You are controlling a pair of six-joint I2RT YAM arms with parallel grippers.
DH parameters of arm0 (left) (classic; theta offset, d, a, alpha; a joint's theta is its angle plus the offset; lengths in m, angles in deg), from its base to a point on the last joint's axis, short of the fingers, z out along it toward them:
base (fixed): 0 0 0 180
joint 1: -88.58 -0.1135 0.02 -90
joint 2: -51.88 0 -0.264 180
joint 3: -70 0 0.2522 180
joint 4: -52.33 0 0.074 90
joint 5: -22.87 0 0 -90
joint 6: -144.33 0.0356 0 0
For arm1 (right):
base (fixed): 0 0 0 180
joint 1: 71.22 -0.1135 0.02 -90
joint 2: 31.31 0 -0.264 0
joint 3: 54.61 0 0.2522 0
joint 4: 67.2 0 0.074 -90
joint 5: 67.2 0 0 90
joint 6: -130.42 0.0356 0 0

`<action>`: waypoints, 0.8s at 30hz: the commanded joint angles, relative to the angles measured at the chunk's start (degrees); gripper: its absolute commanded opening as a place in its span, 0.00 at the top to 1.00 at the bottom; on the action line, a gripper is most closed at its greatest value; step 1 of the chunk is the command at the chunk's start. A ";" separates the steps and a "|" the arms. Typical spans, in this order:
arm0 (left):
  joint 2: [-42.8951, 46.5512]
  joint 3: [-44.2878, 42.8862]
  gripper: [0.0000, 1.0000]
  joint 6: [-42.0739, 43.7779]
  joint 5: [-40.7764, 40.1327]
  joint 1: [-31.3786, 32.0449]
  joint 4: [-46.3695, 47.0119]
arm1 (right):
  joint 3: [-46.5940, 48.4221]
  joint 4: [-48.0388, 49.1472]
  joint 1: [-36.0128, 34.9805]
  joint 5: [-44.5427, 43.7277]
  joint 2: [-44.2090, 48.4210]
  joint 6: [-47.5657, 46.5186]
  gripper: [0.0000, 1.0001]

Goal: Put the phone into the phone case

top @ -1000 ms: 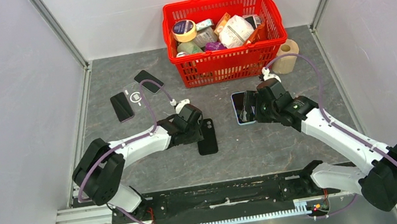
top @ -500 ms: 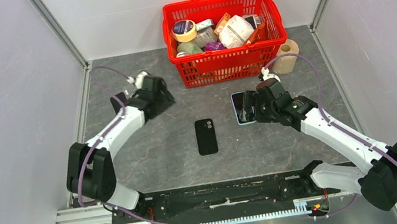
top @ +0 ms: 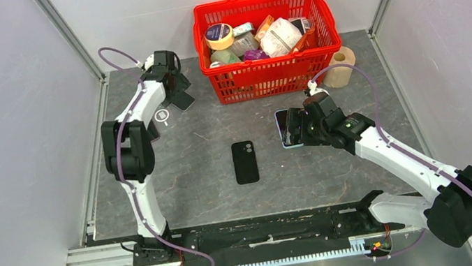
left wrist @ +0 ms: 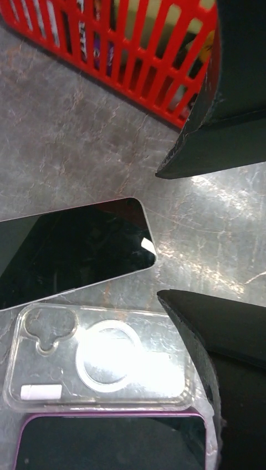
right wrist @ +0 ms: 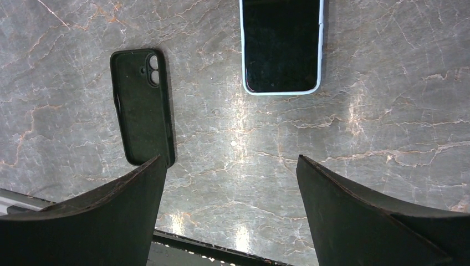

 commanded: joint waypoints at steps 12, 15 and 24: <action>-14.60 -15.90 0.19 -4.82 -5.64 0.18 -11.14 | 1.55 0.53 -0.30 1.45 0.26 -1.83 0.05; -16.11 -17.63 0.18 -4.61 -4.41 0.18 -10.72 | 1.37 0.52 -0.26 1.51 0.55 -1.96 0.05; -19.37 -21.88 0.17 -5.39 -4.08 0.18 -11.75 | 0.85 0.34 -0.28 0.98 1.07 -2.69 0.05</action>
